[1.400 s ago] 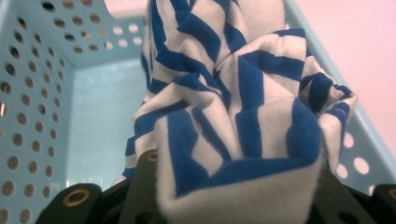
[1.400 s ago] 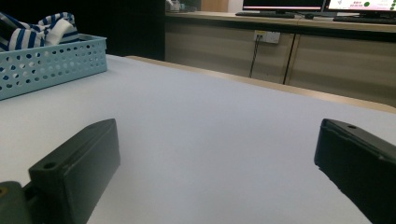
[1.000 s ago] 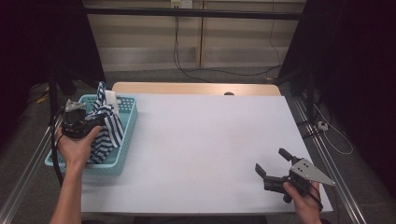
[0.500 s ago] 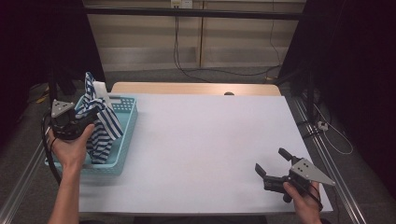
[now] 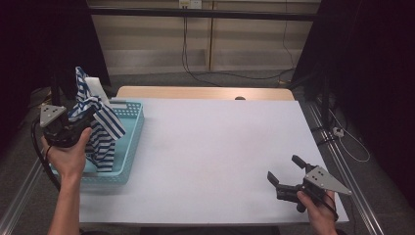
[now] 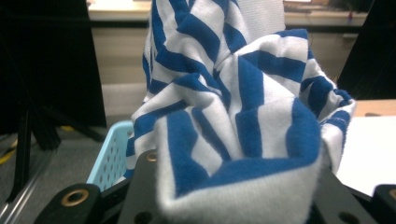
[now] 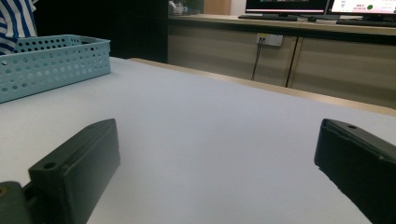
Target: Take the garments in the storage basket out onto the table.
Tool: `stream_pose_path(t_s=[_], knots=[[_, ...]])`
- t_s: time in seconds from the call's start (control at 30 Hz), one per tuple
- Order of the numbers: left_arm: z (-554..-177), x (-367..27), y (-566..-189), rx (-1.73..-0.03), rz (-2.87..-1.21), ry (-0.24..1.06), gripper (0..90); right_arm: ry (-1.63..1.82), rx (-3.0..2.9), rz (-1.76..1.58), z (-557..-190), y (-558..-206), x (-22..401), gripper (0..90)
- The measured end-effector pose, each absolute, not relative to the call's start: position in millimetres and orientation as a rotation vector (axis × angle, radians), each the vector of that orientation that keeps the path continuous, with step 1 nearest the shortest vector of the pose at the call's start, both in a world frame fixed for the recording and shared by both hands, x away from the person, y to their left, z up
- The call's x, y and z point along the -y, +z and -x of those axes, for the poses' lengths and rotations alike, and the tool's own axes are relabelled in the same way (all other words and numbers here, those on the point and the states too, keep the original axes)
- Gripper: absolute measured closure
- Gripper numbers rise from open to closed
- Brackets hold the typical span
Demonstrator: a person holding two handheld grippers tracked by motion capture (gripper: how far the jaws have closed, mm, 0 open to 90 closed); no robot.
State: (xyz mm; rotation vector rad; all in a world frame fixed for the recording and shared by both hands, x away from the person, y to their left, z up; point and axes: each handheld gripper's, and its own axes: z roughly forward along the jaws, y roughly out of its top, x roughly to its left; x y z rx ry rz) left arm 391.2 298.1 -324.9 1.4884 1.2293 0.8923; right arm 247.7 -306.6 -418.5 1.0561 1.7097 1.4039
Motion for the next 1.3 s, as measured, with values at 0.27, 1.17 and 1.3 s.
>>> stream_pose_path(t_s=[0.27,1.17,1.3], knots=[[-381,-294,-311,-1.177,-1.470,0.926,65.9,1.411,-1.710,-1.055,-247,-419,307,0.0],[-356,-249,-269,-1.037,-1.473,0.918,65.7,1.405,-1.711,-1.054,-247,-419,306,0.0],[-353,-239,-265,-1.011,-1.488,0.912,65.7,1.406,-1.710,-1.053,-247,-419,306,0.0]])
